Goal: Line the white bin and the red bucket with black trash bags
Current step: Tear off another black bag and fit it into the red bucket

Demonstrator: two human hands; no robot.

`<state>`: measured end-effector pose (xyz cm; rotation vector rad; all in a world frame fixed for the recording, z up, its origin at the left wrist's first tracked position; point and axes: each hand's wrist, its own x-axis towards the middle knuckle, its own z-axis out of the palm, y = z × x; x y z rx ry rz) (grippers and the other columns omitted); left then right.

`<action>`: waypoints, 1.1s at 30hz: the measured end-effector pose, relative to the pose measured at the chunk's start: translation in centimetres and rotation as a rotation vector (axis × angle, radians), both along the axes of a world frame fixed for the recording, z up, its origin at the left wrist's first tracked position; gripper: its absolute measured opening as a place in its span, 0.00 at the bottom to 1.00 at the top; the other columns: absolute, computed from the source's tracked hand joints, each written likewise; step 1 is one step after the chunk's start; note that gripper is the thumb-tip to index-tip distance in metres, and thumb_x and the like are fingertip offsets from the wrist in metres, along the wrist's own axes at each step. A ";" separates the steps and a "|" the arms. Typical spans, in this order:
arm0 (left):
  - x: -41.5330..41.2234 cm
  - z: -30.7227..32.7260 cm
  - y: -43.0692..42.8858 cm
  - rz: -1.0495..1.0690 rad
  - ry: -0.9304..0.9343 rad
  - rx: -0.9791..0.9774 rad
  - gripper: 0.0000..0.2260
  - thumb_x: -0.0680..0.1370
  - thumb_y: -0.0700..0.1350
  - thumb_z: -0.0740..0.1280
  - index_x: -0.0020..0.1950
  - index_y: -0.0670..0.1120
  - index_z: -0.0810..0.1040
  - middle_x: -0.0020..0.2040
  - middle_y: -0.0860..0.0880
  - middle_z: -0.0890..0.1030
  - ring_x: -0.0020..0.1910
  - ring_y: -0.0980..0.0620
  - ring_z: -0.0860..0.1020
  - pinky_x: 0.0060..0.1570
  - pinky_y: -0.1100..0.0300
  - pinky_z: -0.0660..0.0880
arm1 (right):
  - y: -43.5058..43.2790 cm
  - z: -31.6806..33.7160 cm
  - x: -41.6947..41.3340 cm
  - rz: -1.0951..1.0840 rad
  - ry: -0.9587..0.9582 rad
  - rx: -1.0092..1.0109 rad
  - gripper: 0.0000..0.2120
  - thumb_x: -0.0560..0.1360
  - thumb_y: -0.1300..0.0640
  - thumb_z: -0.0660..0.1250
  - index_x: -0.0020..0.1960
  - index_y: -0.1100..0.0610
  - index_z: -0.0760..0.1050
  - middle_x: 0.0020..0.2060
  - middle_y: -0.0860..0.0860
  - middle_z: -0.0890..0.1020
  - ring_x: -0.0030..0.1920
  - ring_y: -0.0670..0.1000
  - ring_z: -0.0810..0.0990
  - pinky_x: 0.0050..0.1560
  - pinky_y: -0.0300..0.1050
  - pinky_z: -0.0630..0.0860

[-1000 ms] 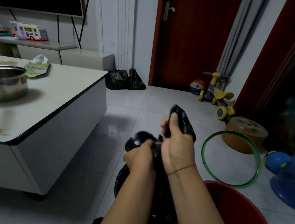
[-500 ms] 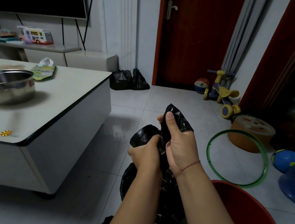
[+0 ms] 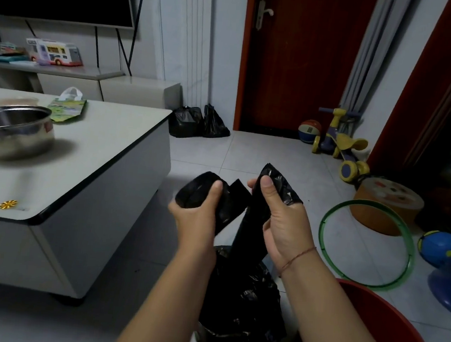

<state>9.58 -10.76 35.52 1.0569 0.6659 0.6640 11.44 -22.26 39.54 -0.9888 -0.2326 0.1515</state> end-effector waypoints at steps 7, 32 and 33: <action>-1.4 -6.2 7.1 0.029 0.032 0.269 0.28 0.66 0.56 0.77 0.58 0.56 0.65 0.54 0.55 0.75 0.52 0.56 0.78 0.46 0.58 0.77 | 0.8 -2.8 1.8 0.162 -0.024 -0.262 0.18 0.66 0.51 0.69 0.47 0.65 0.80 0.34 0.47 0.85 0.37 0.40 0.83 0.37 0.30 0.75; -3.6 -37.3 10.0 -0.111 0.590 0.420 0.33 0.63 0.36 0.78 0.62 0.54 0.68 0.57 0.53 0.75 0.56 0.54 0.75 0.54 0.65 0.71 | 0.1 -21.3 5.1 0.362 0.293 -0.522 0.10 0.65 0.50 0.71 0.41 0.55 0.85 0.37 0.52 0.86 0.37 0.45 0.84 0.34 0.35 0.78; -3.7 -37.7 9.9 -0.120 0.587 0.440 0.34 0.63 0.36 0.78 0.61 0.59 0.68 0.55 0.58 0.75 0.54 0.57 0.75 0.53 0.70 0.69 | 0.1 -21.4 5.2 0.361 0.284 -0.537 0.11 0.64 0.49 0.72 0.41 0.54 0.84 0.37 0.52 0.86 0.37 0.45 0.84 0.34 0.35 0.78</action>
